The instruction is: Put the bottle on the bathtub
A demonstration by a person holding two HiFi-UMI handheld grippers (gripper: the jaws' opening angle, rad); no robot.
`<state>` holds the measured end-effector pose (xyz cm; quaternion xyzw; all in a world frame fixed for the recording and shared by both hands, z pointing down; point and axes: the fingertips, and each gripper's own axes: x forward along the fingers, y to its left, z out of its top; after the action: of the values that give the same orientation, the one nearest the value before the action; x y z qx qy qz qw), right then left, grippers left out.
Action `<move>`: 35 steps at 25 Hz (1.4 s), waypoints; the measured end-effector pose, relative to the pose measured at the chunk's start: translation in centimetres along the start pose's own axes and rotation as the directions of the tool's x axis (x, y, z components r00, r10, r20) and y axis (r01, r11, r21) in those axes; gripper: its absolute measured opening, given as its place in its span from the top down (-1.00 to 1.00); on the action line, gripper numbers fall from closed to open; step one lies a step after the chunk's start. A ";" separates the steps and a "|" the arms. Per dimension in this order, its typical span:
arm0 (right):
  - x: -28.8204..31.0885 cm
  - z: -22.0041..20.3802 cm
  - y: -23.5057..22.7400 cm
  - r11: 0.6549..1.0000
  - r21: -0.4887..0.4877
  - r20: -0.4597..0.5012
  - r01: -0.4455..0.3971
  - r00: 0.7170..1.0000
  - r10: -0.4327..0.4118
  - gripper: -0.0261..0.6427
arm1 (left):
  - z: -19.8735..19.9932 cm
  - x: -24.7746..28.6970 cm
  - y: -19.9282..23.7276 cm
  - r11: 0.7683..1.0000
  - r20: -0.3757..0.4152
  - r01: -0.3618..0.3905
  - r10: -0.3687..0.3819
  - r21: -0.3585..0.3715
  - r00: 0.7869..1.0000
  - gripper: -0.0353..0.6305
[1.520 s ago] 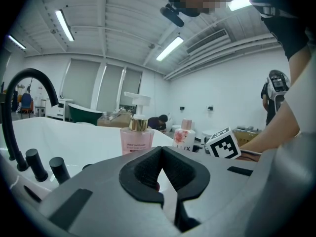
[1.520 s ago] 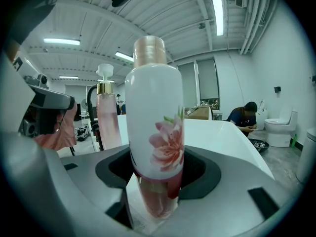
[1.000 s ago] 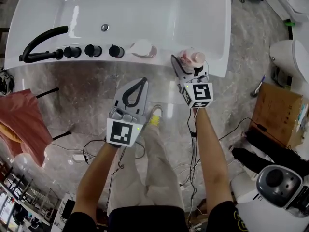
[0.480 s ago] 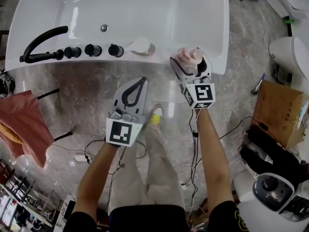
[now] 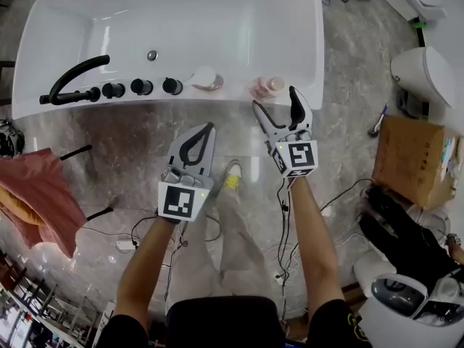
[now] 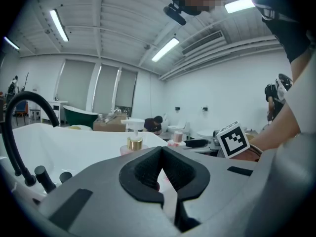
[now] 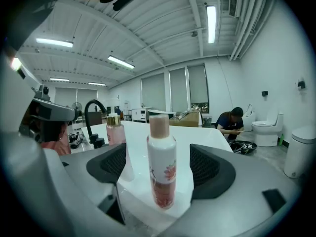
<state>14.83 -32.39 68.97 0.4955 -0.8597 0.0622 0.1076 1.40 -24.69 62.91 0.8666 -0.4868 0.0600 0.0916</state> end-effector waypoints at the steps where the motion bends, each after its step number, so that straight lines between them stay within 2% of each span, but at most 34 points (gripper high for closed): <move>1: -0.5 0.9 0.1 1.000 -0.001 0.004 0.002 1.000 -0.002 -0.24 | 0.8 -0.3 -0.1 1.000 0.002 0.003 -0.003 0.006 1.000 0.85; 9: -4.0 9.7 2.3 0.999 -0.034 0.048 0.004 0.999 -0.002 0.15 | 8.4 -2.5 -0.3 0.999 0.046 0.018 -0.019 0.034 0.999 0.85; 12: -5.0 13.7 3.4 0.998 -0.056 0.070 -0.007 0.997 0.011 0.39 | 11.9 -3.3 -0.1 0.999 0.077 0.021 -0.023 0.030 0.997 0.85; 17: -8.1 21.1 5.8 0.997 -0.073 0.084 -0.037 0.996 0.043 0.64 | 17.7 -5.5 -0.9 0.998 0.058 0.046 -0.049 0.048 0.997 0.85; 22: -12.2 25.8 7.6 0.997 -0.077 0.111 -0.015 0.994 0.024 0.91 | 22.5 -8.2 -1.6 0.996 0.077 0.061 -0.066 0.071 0.995 0.85; 29: -18.0 31.9 9.0 0.997 -0.081 0.121 0.004 0.993 0.005 0.92 | 29.3 -12.4 -3.2 0.991 0.132 0.068 -0.084 0.115 0.988 0.85; 35: -22.2 35.2 9.5 0.995 -0.087 0.151 0.051 0.988 -0.037 0.92 | 32.5 -15.5 -4.9 0.993 0.164 0.101 -0.110 0.063 0.980 0.85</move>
<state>13.03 -16.54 29.39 0.5122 -0.8561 -0.0165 0.0666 -2.00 -16.39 27.71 0.8953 -0.4445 -0.0045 0.0300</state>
